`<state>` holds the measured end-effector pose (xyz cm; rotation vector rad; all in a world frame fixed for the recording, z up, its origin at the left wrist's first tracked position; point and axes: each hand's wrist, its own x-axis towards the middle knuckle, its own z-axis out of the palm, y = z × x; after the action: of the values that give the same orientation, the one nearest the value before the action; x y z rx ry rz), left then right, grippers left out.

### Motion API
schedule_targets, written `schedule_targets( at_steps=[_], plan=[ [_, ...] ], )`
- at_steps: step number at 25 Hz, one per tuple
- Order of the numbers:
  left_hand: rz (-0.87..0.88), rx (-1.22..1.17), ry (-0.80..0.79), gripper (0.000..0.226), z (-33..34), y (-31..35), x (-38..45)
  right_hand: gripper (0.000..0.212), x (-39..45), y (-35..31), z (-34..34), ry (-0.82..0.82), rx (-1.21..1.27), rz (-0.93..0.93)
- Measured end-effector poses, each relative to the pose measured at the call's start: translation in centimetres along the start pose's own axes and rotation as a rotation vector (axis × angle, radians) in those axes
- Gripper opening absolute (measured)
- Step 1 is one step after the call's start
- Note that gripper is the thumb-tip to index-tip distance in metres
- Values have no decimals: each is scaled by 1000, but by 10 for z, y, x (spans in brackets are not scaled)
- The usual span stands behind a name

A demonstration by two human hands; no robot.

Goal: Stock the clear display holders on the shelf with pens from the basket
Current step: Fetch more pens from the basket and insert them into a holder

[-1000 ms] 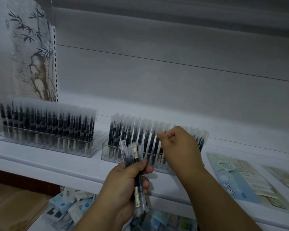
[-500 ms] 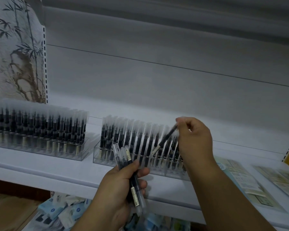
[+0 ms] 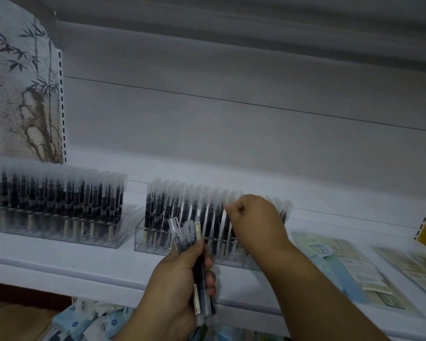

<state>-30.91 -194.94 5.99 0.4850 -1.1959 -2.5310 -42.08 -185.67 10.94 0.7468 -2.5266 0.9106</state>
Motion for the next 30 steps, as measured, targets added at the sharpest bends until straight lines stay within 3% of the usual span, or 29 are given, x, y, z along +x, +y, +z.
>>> schedule_targets(
  at_steps=[3,6,8,9,11,13,15,18,22,24,28,30],
  plan=[
    [34,37,0,19,-1,0,2,46,-12,1,0,71,137,93],
    [56,112,-64,23,6,0,2,46,-21,-2,-2,-285,573,204],
    [45,140,-114,21,12,-2,1,32,-23,-1,-5,-373,735,236],
    [39,142,-122,19,14,-3,1,27,-22,2,-7,-306,764,261],
    [35,126,-102,16,12,-4,2,21,-17,5,-17,-23,741,296],
    [47,120,-63,16,9,-3,4,20,-11,9,-29,263,670,241],
    [66,126,-25,18,7,-4,7,19,-8,8,-37,410,619,169],
    [108,142,5,21,8,-4,8,20,-12,5,-31,405,619,136],
    [152,147,-14,20,10,-6,3,10,-18,-2,-17,315,924,265],
    [179,128,2,21,10,-5,3,11,-24,-3,-14,356,811,266],
    [222,106,-8,22,9,2,9,12,-39,11,-10,352,44,-234],
    [218,88,-34,21,9,4,8,13,-39,18,-7,288,-87,-294]
  ],
)
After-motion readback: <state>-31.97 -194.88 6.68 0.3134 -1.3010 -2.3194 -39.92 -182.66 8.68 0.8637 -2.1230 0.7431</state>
